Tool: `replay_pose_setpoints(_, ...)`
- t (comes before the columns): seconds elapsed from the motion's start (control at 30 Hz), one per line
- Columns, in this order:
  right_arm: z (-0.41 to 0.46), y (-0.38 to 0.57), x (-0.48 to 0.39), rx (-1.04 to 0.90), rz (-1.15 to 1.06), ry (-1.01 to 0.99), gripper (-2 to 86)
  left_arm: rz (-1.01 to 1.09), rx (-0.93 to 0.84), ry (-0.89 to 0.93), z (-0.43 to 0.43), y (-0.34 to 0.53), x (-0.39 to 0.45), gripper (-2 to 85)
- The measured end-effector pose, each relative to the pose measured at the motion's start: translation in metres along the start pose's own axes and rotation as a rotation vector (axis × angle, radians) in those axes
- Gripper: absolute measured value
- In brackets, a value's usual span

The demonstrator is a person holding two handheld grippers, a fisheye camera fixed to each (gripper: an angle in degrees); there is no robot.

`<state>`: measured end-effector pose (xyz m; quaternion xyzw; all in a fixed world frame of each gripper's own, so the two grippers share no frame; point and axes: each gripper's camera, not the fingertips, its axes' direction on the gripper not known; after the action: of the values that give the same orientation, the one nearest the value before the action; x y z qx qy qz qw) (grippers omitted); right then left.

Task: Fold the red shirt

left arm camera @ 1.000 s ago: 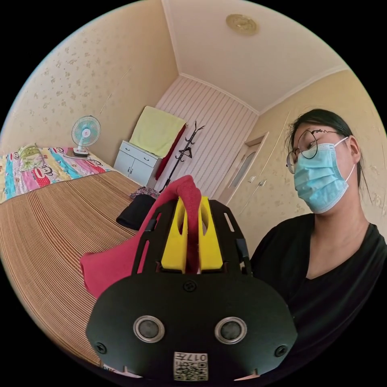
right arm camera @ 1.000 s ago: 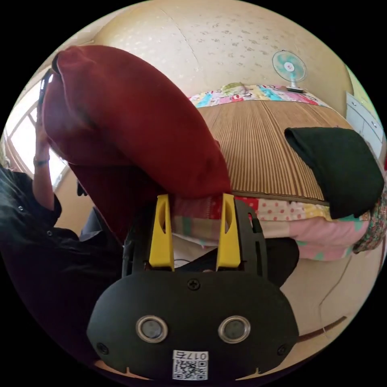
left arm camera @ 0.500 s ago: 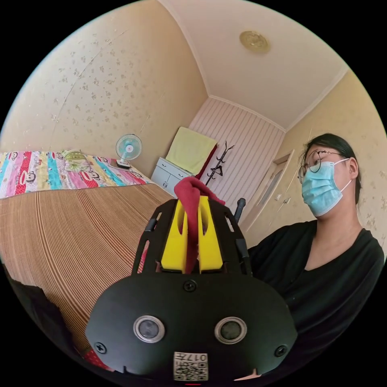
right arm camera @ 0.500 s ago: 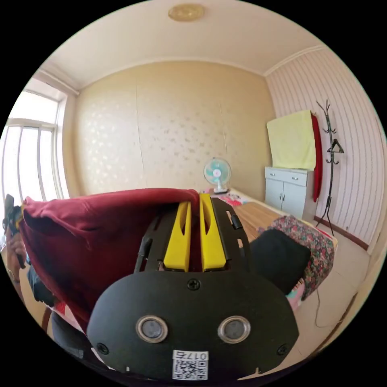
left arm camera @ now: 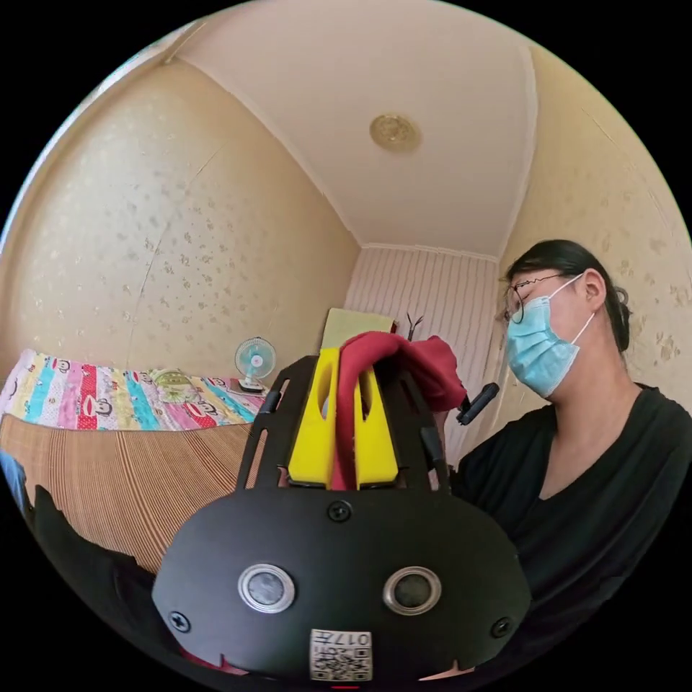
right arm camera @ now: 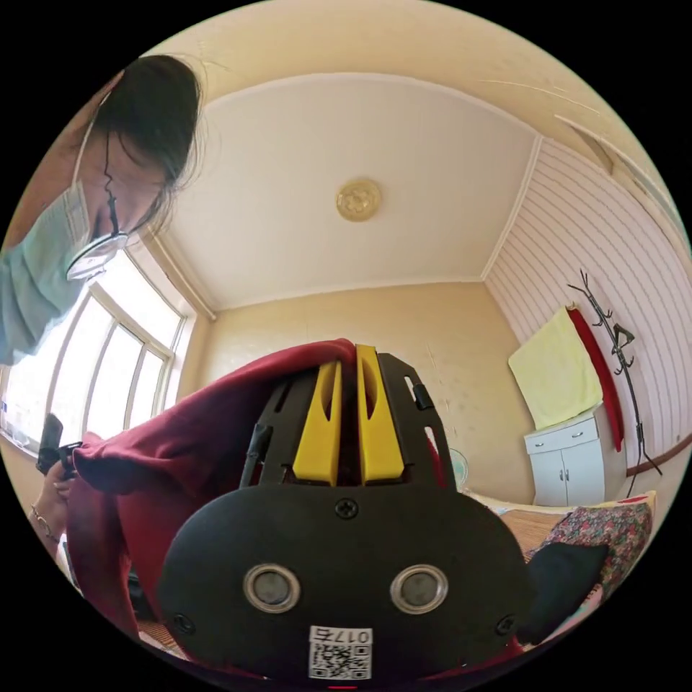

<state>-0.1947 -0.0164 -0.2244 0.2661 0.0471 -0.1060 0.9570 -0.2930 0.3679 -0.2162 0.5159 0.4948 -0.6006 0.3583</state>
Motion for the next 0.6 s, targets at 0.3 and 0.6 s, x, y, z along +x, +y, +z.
replay_pose_setpoints(0.3, 0.353, 0.197, 0.058, -0.876, -0.036, 0.016, 5.5, -0.211, -0.452, -0.509, 0.192, -0.081, -0.261, 9.7)
replay_pose_setpoints(0.6, 0.27, 0.482, 0.059, -1.437, -0.137, -0.186, 1.2, -0.39, -0.847, -0.465, 0.219, 0.19, -0.366, 12.2)
